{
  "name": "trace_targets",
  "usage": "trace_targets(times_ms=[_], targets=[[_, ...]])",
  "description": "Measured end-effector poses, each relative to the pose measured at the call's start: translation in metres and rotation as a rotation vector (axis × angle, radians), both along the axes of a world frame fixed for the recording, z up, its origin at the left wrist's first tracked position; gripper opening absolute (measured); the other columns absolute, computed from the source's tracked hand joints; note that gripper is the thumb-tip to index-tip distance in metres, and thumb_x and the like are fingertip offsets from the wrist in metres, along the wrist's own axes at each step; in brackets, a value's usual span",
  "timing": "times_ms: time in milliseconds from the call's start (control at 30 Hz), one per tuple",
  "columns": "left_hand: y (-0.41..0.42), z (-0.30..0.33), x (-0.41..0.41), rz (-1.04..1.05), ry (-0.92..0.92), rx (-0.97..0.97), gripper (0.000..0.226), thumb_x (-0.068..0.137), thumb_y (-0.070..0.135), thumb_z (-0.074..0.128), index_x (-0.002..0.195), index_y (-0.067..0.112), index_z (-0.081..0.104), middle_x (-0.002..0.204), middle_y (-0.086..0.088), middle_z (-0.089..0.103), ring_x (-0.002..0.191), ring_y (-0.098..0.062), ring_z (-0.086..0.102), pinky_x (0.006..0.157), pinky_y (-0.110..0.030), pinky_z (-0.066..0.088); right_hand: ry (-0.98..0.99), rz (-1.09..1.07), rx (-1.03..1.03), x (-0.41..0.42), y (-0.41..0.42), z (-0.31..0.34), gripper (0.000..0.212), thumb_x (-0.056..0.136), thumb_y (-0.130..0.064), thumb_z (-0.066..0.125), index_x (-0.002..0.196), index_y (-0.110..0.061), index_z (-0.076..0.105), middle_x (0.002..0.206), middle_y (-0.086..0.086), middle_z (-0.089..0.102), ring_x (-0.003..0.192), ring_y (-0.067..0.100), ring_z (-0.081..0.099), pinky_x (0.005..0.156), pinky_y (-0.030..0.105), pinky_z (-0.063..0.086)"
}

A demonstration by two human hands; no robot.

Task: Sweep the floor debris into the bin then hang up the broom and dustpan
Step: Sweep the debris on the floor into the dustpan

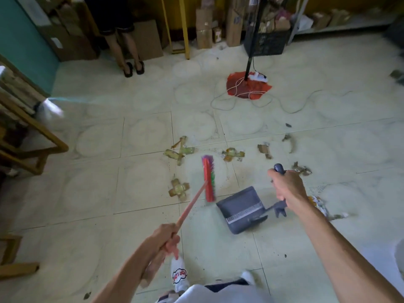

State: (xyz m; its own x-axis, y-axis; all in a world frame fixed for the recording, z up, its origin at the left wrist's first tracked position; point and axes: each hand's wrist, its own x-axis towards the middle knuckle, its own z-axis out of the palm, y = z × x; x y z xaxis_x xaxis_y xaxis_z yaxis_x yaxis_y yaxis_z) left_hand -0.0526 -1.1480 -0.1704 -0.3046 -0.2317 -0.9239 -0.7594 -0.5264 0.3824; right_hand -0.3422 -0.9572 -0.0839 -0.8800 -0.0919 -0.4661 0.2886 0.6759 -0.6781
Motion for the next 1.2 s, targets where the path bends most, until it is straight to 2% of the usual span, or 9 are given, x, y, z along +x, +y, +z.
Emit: trace_targets(times_ms=[133, 300, 400, 467, 600, 733, 867, 1067, 1200], targets=[[-0.086, 0.016, 0.023, 0.013, 0.034, -0.084, 0.027, 0.101, 0.009, 0.038, 0.075, 0.004, 0.042, 0.044, -0.002, 0.043, 0.022, -0.009, 0.032, 0.023, -0.014, 0.029, 0.025, -0.112, -0.036, 0.007, -0.033, 0.007, 0.028, 0.076, -0.032, 0.059, 0.057, -0.016, 0.047, 0.048, 0.003, 0.047, 0.036, 0.020, 0.037, 0.041, 0.026, 0.026], [-0.182, 0.026, -0.025, -0.095, -0.015, -0.286, 0.025, 0.094, -0.004, 0.036, 0.071, 0.007, 0.038, 0.031, 0.000, 0.040, 0.017, -0.009, 0.031, 0.024, -0.011, 0.027, 0.009, -0.192, -0.097, 0.020, -0.105, 0.006, 0.030, 0.077, -0.027, 0.059, 0.053, -0.018, 0.042, 0.039, -0.005, 0.040, 0.019, 0.008, 0.029, 0.030, 0.013, 0.023], [-0.238, 0.018, -0.072, -0.217, -0.062, -0.431, 0.014, 0.093, -0.004, 0.038, 0.091, -0.005, 0.051, 0.043, -0.006, 0.047, 0.021, -0.010, 0.038, 0.025, -0.015, 0.031, 0.023, -0.201, -0.116, 0.012, -0.158, -0.002, 0.033, 0.081, -0.027, 0.060, 0.053, -0.016, 0.046, 0.041, -0.002, 0.045, 0.022, 0.008, 0.034, 0.029, 0.012, 0.025], [-0.279, 0.010, -0.109, -0.300, -0.092, -0.519, 0.025, 0.092, -0.004, 0.039, 0.109, -0.013, 0.056, 0.051, -0.010, 0.051, 0.025, -0.013, 0.045, 0.025, -0.017, 0.034, 0.023, -0.173, -0.129, 0.000, -0.194, -0.009, 0.035, 0.083, -0.027, 0.061, 0.053, -0.015, 0.046, 0.045, -0.001, 0.047, 0.022, 0.007, 0.035, 0.029, 0.011, 0.025], [-0.348, -0.018, -0.160, -0.362, -0.198, -0.592, 0.026, 0.092, -0.004, 0.041, 0.110, -0.016, 0.056, 0.053, -0.015, 0.057, 0.031, -0.020, 0.055, 0.024, -0.018, 0.037, 0.011, -0.042, -0.087, -0.033, -0.247, -0.015, 0.039, 0.087, -0.025, 0.061, 0.053, -0.017, 0.044, 0.045, -0.001, 0.047, 0.020, 0.003, 0.036, 0.025, 0.011, 0.024], [-0.388, -0.048, -0.199, -0.471, -0.277, -0.599, 0.018, 0.094, -0.002, 0.041, 0.107, -0.010, 0.052, 0.061, -0.013, 0.053, 0.038, -0.019, 0.049, 0.025, -0.019, 0.037, 0.014, -0.005, -0.029, -0.071, -0.277, -0.023, 0.043, 0.087, -0.029, 0.060, 0.051, -0.018, 0.041, 0.033, -0.008, 0.042, 0.020, 0.004, 0.035, 0.024, 0.013, 0.022], [-0.371, -0.058, -0.223, -0.631, -0.282, -0.578, 0.023, 0.097, 0.006, 0.044, 0.115, -0.006, 0.052, 0.079, -0.010, 0.057, 0.048, -0.013, 0.051, 0.034, -0.021, 0.039, 0.001, 0.039, -0.016, -0.095, -0.311, -0.018, 0.039, 0.086, -0.034, 0.059, 0.054, -0.017, 0.044, 0.047, -0.003, 0.046, 0.028, 0.008, 0.038, 0.031, 0.016, 0.025], [-0.343, -0.017, -0.233, -0.656, -0.180, -0.440, 0.016, 0.090, 0.005, 0.050, 0.074, 0.003, 0.051, 0.059, -0.004, 0.057, 0.044, -0.011, 0.053, 0.041, -0.022, 0.042, -0.041, 0.137, -0.042, -0.102, -0.352, -0.005, 0.034, 0.092, -0.023, 0.059, 0.061, -0.014, 0.047, 0.039, -0.006, 0.039, 0.021, 0.005, 0.033, 0.027, 0.008, 0.024], [-0.363, -0.001, -0.196, -0.473, -0.124, -0.355, 0.030, 0.098, 0.014, 0.046, 0.112, -0.010, 0.060, 0.095, -0.030, 0.070, 0.036, -0.013, 0.059, 0.043, -0.022, 0.047, -0.071, 0.184, -0.005, -0.103, -0.350, -0.003, 0.030, 0.088, -0.028, 0.060, 0.063, -0.014, 0.051, 0.026, -0.009, 0.037, 0.020, 0.008, 0.034, 0.026, 0.009, 0.025]])
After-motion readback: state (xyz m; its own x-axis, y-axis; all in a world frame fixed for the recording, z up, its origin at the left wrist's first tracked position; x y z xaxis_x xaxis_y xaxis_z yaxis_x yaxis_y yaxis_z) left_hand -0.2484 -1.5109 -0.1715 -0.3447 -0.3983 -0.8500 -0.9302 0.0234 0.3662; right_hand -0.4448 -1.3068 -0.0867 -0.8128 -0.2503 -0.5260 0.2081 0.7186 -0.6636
